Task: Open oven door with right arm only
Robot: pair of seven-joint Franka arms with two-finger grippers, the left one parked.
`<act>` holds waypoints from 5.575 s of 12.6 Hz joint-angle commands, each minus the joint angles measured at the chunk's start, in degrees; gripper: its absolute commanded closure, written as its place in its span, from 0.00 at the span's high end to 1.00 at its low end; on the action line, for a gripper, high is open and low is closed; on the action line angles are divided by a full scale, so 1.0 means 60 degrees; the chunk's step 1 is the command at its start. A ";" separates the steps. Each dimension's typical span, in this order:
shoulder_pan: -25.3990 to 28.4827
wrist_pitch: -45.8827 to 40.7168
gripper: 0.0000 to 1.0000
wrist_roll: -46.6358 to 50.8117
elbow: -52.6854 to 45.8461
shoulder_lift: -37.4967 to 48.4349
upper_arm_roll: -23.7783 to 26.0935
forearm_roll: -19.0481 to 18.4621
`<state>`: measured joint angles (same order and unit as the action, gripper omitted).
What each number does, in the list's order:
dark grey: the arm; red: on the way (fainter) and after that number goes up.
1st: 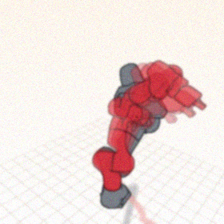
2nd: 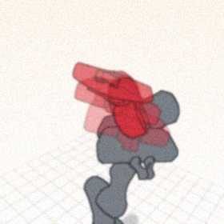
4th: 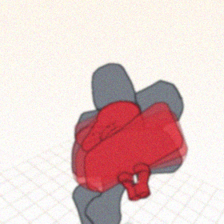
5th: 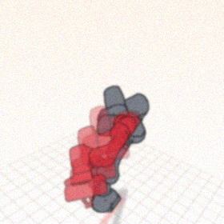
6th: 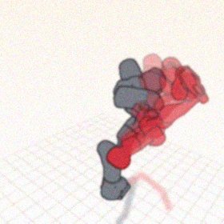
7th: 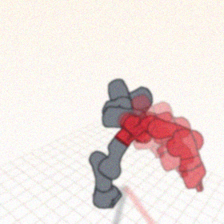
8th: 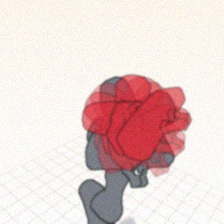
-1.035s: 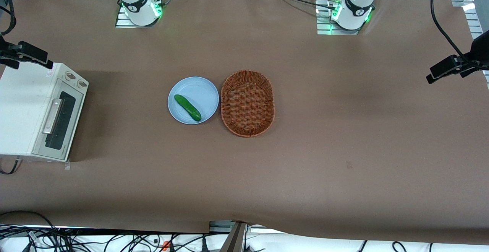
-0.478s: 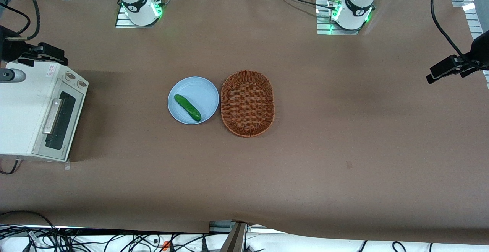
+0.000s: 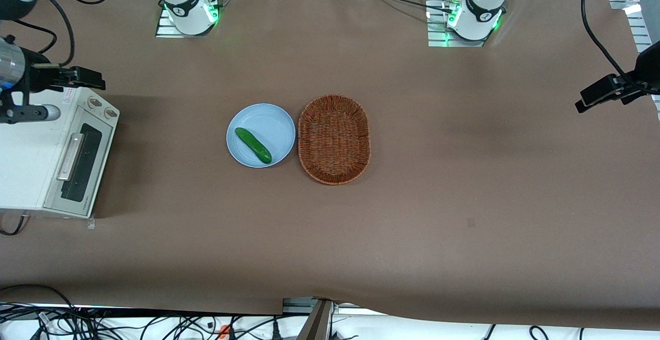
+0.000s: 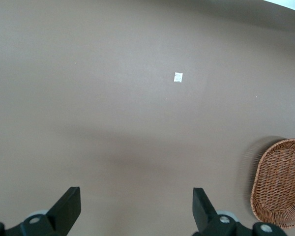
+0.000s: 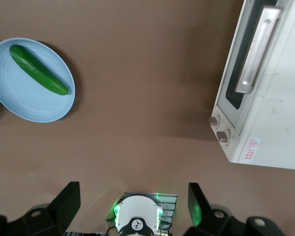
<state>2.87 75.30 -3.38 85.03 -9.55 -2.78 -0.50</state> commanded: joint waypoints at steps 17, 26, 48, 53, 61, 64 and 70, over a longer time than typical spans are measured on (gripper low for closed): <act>0.0505 0.2507 0.00 -0.5659 0.0053 -0.3506 -0.0094 -0.5555; -0.0331 0.3152 0.00 -0.6511 0.0404 -0.3608 -0.0094 -0.5585; -0.0302 0.4528 0.00 -0.4681 0.0302 -0.4706 -0.0050 -0.2525; -0.0331 0.5246 0.00 -0.4301 0.0302 -0.5263 -0.0050 -0.1601; -0.0332 0.5160 0.00 -0.2369 0.0331 -0.5454 -0.0036 0.0595; -0.0200 0.4954 0.00 -0.2233 0.0244 -0.5279 0.0009 0.0641; -0.0243 0.3889 1.00 -0.3739 -0.0604 -0.4298 -0.0079 -0.0135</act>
<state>1.64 102.30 -21.50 83.31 -37.10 -3.07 0.07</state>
